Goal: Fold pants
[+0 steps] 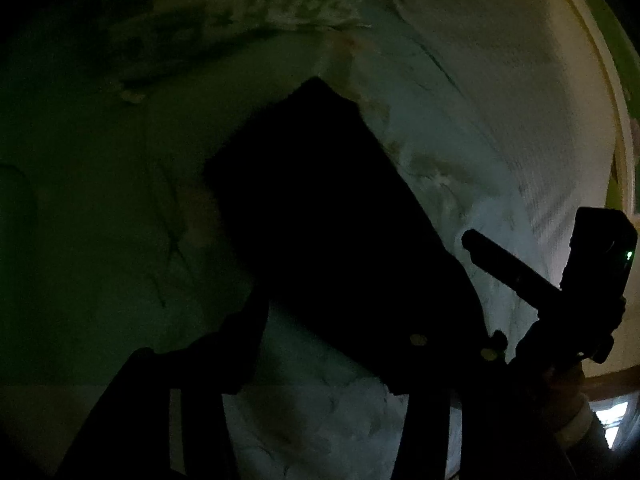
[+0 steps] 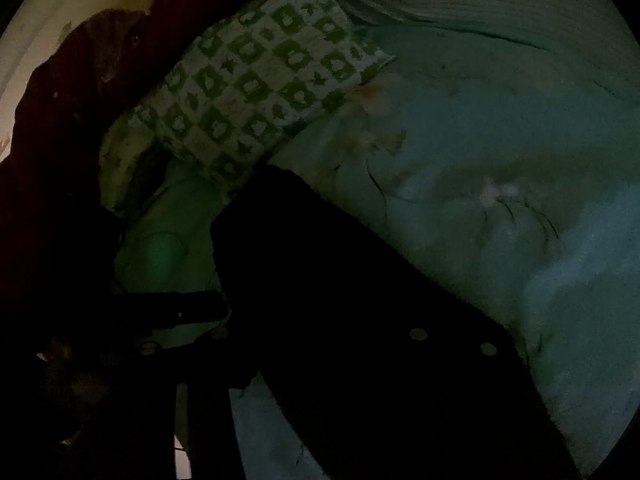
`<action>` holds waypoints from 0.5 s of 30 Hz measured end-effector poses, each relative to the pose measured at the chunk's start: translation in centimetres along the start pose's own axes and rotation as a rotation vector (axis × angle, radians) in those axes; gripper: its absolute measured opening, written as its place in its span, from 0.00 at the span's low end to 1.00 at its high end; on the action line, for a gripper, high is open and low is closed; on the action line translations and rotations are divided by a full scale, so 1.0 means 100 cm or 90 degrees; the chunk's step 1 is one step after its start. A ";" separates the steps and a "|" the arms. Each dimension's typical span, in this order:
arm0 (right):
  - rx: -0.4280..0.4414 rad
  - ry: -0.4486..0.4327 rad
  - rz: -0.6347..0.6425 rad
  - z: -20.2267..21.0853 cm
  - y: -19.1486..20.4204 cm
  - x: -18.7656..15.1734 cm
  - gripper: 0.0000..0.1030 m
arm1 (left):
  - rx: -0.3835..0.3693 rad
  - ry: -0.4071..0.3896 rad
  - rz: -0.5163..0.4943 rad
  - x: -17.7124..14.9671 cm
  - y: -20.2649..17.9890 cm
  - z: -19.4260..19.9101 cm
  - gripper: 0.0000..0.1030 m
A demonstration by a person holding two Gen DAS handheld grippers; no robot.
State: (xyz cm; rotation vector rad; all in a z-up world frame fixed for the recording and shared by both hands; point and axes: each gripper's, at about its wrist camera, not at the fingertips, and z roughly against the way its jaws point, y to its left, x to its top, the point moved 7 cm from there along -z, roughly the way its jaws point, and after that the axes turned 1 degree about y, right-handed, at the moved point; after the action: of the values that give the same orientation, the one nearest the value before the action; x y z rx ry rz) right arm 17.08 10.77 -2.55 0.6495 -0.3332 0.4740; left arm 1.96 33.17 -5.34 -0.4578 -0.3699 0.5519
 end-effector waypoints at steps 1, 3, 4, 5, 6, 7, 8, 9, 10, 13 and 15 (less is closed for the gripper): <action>0.002 0.005 0.006 -0.004 0.001 0.004 0.46 | 0.001 -0.001 0.004 0.001 0.000 -0.001 0.49; 0.008 0.018 0.024 -0.016 0.006 0.013 0.47 | -0.002 0.001 0.017 0.004 0.003 -0.005 0.50; 0.010 0.026 0.034 -0.023 0.009 0.017 0.47 | -0.003 0.001 0.021 0.005 0.005 -0.006 0.50; 0.012 0.031 0.041 -0.028 0.011 0.020 0.48 | -0.001 0.001 0.024 0.008 0.006 -0.007 0.50; 0.014 0.038 0.048 -0.034 0.012 0.024 0.48 | -0.001 0.000 0.026 0.010 0.007 -0.010 0.50; 0.015 0.047 0.057 -0.042 0.014 0.027 0.48 | -0.002 0.001 0.028 0.013 0.009 -0.011 0.50; 0.016 0.056 0.066 -0.049 0.016 0.030 0.48 | -0.003 0.002 0.029 0.014 0.009 -0.013 0.50; 0.017 0.066 0.077 -0.058 0.019 0.034 0.48 | -0.003 0.002 0.031 0.015 0.010 -0.014 0.50; 0.019 0.072 0.084 -0.064 0.020 0.036 0.48 | -0.004 0.002 0.032 0.016 0.011 -0.013 0.51; 0.029 0.089 0.101 -0.083 0.025 0.046 0.49 | -0.004 0.004 0.040 0.017 0.013 -0.017 0.51; 0.031 0.099 0.112 -0.094 0.026 0.052 0.50 | -0.003 0.007 0.049 0.019 0.021 -0.019 0.51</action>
State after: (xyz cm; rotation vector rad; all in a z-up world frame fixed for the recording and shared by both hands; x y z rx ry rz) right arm 21.47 20.29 -6.08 0.6292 -0.2324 0.6993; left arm 3.46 35.25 -7.56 -0.4804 -0.3440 0.6228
